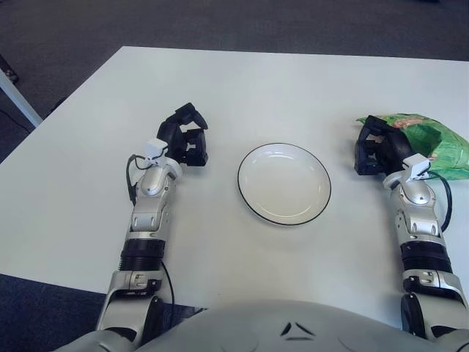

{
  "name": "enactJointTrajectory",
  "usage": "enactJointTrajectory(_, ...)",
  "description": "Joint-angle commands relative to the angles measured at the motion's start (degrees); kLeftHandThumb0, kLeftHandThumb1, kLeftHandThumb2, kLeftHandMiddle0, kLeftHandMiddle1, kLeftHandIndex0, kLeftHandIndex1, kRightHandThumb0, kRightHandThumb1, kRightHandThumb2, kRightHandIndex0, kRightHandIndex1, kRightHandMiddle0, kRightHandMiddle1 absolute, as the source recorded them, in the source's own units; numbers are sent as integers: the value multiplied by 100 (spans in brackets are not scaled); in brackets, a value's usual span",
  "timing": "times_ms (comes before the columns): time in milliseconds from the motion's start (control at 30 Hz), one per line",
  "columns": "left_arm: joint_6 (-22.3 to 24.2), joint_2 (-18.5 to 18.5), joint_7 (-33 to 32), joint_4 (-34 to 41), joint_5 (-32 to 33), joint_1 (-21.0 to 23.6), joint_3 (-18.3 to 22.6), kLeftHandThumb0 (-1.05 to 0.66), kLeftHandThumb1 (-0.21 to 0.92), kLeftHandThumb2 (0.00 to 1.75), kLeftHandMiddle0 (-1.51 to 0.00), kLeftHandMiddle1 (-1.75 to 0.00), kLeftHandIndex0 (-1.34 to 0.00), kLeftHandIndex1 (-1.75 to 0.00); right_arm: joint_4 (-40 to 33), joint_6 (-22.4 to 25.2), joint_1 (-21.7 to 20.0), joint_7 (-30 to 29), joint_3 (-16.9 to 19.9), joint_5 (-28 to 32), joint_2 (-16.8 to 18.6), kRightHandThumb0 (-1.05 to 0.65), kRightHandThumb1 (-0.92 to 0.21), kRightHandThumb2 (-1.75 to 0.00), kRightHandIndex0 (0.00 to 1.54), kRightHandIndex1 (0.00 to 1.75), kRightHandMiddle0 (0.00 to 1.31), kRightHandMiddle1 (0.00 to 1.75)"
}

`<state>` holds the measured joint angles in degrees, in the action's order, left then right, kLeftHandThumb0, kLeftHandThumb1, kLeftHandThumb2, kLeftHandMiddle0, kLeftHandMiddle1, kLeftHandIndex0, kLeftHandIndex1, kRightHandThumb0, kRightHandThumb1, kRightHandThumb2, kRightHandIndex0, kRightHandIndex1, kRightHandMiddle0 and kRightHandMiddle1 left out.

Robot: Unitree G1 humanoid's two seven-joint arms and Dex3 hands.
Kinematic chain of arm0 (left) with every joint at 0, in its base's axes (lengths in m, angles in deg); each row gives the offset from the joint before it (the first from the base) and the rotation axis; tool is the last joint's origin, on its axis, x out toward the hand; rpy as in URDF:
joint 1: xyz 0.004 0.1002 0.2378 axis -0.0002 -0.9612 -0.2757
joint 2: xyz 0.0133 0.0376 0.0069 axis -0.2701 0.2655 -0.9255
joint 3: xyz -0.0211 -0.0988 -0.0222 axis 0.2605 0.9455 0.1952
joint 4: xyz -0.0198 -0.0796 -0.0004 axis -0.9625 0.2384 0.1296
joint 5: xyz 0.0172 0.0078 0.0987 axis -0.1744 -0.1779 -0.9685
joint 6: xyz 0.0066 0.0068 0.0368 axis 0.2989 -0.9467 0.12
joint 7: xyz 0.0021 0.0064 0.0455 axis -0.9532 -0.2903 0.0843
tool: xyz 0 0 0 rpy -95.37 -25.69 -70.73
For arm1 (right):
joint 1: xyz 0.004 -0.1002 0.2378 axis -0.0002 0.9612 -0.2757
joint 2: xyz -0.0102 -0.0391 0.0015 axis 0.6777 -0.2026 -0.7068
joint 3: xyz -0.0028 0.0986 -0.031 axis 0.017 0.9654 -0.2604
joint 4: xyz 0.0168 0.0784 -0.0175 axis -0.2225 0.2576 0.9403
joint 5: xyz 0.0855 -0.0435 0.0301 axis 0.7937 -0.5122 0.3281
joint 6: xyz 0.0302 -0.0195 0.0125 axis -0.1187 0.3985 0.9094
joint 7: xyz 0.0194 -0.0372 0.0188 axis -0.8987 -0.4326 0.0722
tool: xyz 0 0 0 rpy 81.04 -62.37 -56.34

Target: Put the snack into the plate.

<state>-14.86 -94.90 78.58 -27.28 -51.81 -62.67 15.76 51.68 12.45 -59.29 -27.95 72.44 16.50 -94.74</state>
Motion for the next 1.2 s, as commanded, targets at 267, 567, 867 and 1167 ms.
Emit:
enactJointTrajectory(267, 59, 55, 22, -97, -2, -243, -18, -52, 20, 145, -134, -175, -71, -175, 156, -245, 254, 123, -63, 28, 175, -52, -23, -143, 124, 175, 69, 175)
enactJointTrajectory(567, 73, 50, 28, -53, -4, -273, -23, -52, 20, 146, -133, -175, -71, -175, -74, -1035, 436, 100, -287, -568, -99, -49, -30, -134, 116, 175, 62, 175)
enactJointTrajectory(867, 46, 41, 50, -84, 12, -265, -22, -52, 20, 146, -133, -175, -71, -175, -265, -1865, 491, -433, -334, -1556, -383, -45, -41, -121, 108, 175, 54, 175)
enactJointTrajectory(1167, -9, 44, 25, -90, -38, -270, -45, -52, 20, 145, -133, -175, -70, -175, -345, -2545, 484, -1931, -274, -3322, -691, -43, -48, -111, 95, 175, 48, 175)
